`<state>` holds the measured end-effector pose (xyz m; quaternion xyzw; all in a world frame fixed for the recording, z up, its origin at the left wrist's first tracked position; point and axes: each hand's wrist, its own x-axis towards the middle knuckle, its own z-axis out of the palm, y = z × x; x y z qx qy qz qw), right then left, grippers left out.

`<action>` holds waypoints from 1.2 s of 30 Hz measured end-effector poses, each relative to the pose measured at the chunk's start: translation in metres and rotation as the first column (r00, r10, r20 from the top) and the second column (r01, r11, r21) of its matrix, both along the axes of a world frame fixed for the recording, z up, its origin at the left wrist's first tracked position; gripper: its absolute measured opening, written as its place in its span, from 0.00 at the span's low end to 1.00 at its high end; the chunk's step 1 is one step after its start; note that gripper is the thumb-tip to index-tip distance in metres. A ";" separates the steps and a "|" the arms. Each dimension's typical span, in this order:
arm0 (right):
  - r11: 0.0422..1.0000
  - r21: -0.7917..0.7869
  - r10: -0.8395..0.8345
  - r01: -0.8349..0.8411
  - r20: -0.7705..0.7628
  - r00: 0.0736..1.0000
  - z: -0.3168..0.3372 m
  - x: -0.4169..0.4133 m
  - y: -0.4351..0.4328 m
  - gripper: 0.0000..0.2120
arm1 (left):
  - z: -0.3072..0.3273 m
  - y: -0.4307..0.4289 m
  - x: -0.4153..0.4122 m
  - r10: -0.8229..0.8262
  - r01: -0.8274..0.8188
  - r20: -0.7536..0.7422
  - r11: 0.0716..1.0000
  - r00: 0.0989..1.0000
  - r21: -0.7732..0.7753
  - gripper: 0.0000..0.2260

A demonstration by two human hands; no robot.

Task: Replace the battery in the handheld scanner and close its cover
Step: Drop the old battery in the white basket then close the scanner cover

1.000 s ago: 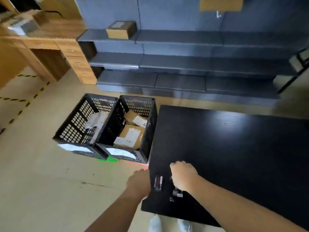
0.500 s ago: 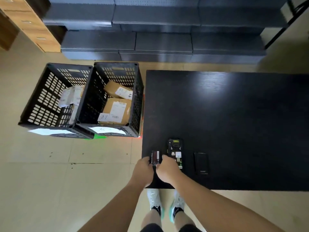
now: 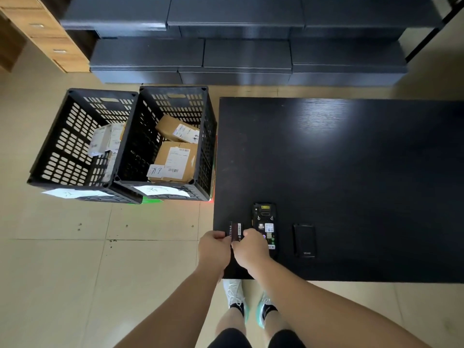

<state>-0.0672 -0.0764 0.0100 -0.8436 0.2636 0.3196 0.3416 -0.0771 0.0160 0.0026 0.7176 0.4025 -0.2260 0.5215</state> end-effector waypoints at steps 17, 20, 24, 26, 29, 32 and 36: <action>0.966 0.135 -0.230 0.220 0.062 0.971 0.002 -0.032 -0.096 0.15 | -0.006 -0.076 -0.018 -0.117 0.117 -0.004 0.993 0.993 -0.004 0.05; 0.966 0.151 -0.222 0.211 0.066 0.973 -0.002 -0.031 -0.096 0.15 | -0.009 -0.074 -0.017 -0.133 0.133 -0.001 0.991 0.991 0.023 0.05; 0.976 0.140 -0.179 0.167 0.079 0.981 -0.003 -0.027 -0.096 0.15 | -0.011 -0.074 -0.017 -0.149 0.148 0.018 0.987 0.989 0.065 0.05; 0.979 0.128 -0.173 0.161 0.088 0.981 -0.004 -0.025 -0.095 0.15 | -0.010 -0.074 -0.016 -0.150 0.146 0.039 0.985 0.988 0.091 0.05; 0.975 0.127 -0.197 0.184 0.096 0.976 -0.005 -0.022 -0.095 0.15 | -0.010 -0.075 -0.013 -0.176 0.168 0.057 0.978 0.983 0.127 0.04; 0.971 0.120 -0.223 0.209 0.120 0.967 -0.005 -0.021 -0.095 0.15 | -0.012 -0.075 -0.012 -0.195 0.184 0.069 0.973 0.978 0.136 0.05; 0.974 0.104 -0.216 0.202 0.141 0.966 -0.005 -0.022 -0.097 0.16 | -0.012 -0.077 -0.013 -0.187 0.177 0.064 0.974 0.980 0.140 0.06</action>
